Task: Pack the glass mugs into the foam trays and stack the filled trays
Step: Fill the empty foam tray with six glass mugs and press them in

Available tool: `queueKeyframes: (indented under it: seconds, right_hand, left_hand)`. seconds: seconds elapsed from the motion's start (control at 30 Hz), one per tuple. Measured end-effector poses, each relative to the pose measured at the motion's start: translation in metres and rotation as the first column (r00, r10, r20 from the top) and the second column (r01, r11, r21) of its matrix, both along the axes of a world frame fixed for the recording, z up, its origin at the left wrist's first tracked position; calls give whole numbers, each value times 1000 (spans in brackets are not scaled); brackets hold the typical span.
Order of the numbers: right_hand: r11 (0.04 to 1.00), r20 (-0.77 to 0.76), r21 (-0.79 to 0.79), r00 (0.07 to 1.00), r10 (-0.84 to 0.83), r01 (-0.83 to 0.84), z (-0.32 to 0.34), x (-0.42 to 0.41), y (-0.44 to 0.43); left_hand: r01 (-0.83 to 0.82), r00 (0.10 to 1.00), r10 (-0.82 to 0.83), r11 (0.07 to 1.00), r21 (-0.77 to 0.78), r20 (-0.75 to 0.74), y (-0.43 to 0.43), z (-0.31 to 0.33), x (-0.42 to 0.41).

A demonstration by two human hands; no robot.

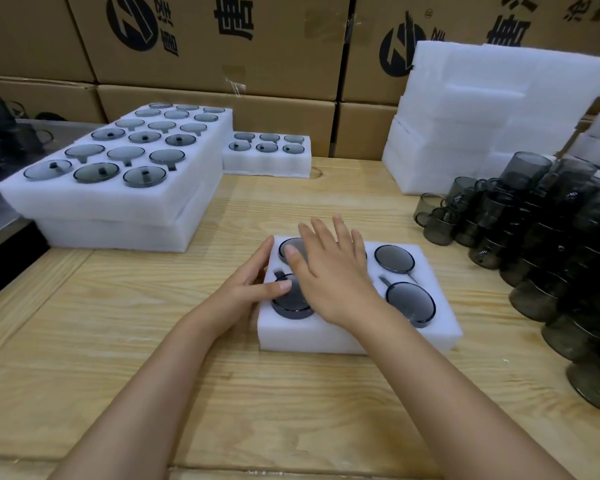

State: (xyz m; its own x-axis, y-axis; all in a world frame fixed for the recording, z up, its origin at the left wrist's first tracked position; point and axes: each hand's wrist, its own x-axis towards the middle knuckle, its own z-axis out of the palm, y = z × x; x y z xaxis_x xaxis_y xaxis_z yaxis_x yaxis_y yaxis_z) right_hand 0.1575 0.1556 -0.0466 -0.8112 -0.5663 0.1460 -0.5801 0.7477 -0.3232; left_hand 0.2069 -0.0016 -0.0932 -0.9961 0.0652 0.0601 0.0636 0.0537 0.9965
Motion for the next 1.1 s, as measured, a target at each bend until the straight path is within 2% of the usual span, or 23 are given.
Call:
queueKeyframes:
  seconds: [0.07, 0.1, 0.2, 0.37, 0.57, 0.63, 0.73, 0.8, 0.9, 0.97, 1.0, 1.07, 1.1]
  right_hand:
    - [977, -20, 210, 1000, -20, 23, -6, -1, -4]
    - [963, -22, 268, 1000, -15, 21, -8, -1, -5]
    - [943, -2, 332, 1000, -2, 2, -8, -1, -5]
    - [947, 28, 322, 1000, -4, -5, -9, -4, -5]
    - [982, 260, 116, 958, 118, -153, 5, -11, 10]
    - [985, 217, 80, 967, 131, -152, 11, -19, 27]
    - [979, 29, 204, 1000, 7, -13, 7, -31, 59]
    - [968, 73, 244, 994, -77, 57, -1, -33, 72]
    - [973, 107, 223, 990, -88, 62, -8, -32, 73]
    - [985, 119, 168, 991, -65, 44, -8, -32, 73]
    - [995, 126, 92, 991, -54, 42, -7, -33, 75]
    - [964, 143, -236, 986, -88, 120, -2, -33, 83]
    - [885, 154, -417, 976, -156, 207, 0, -32, 91]
  left_hand:
    - [29, 999, -26, 998, -58, 41, -3, 2, 1]
    - [37, 998, -32, 995, -89, 52, -3, 3, 1]
    - [29, 998, -21, 990, -139, 60, -1, 4, 1]
    - [11, 999, -4, 990, -139, 52, -1, 2, 2]
    - [-46, 999, 46, 998, -45, -10, 2, -4, 1]
    - [-86, 995, 85, 996, -26, -44, 3, -5, -1]
    - [-134, 990, 133, 991, -4, -45, 3, -9, -4]
    - [-128, 991, 126, 991, -29, -50, 3, -12, -3]
    - [-150, 985, 141, 984, -95, -96, 7, -11, 0]
    - [-160, 982, 143, 976, -147, -121, 10, -7, 3]
    - [-166, 981, 144, 970, -177, -132, 12, -4, 4]
    - [-215, 972, 188, 954, -209, -140, 15, -1, 5]
    - [-260, 962, 234, 942, -211, -140, 15, -1, 5]
